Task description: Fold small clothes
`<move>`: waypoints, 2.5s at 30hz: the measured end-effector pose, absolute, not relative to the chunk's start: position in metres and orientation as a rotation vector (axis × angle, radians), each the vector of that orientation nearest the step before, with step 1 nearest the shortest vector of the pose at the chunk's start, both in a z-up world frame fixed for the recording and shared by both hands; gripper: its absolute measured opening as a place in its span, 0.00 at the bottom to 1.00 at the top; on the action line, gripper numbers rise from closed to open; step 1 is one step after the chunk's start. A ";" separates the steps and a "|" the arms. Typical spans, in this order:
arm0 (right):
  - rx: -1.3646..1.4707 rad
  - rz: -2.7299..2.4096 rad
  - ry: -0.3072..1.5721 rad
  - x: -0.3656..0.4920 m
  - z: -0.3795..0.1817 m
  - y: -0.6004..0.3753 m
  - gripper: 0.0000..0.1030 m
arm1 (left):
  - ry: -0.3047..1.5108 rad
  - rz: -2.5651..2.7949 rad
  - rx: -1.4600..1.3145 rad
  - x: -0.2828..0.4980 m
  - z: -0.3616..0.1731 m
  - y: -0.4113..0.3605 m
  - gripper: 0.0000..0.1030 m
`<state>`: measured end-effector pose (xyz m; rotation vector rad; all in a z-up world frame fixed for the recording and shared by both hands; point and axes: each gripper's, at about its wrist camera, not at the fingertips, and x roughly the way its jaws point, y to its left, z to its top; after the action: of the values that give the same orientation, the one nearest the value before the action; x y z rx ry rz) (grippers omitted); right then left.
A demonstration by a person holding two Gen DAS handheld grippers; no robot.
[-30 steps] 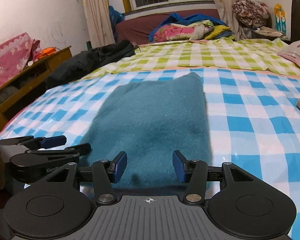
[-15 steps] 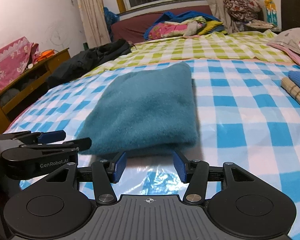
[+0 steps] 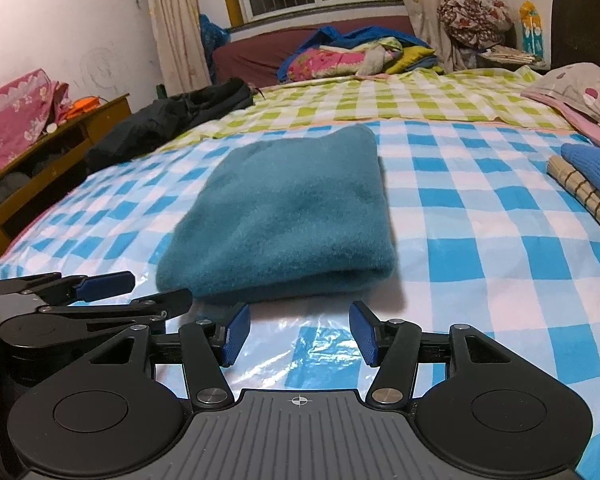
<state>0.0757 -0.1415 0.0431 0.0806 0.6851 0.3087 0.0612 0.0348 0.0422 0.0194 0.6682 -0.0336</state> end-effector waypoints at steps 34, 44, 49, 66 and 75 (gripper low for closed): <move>0.026 0.309 0.733 0.083 0.028 -0.120 0.54 | 0.714 -0.032 -0.005 0.076 0.033 0.049 0.65; 0.047 0.242 0.635 0.183 0.062 -0.140 0.55 | 0.589 -0.007 -0.043 0.187 0.076 0.065 0.69; 0.055 0.219 0.642 0.234 0.057 -0.133 0.56 | 0.595 0.019 -0.049 0.248 0.069 0.067 0.69; -0.081 0.219 0.662 0.276 0.040 -0.086 0.63 | 0.675 0.081 -0.066 0.261 0.040 0.093 0.78; -0.084 0.238 0.651 0.255 0.050 -0.085 0.61 | 0.678 0.082 -0.113 0.212 0.045 0.100 0.77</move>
<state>0.2550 -0.0849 0.0503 -0.0838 0.6514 0.2385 0.2122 0.0998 0.0451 -0.1127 0.6784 0.0819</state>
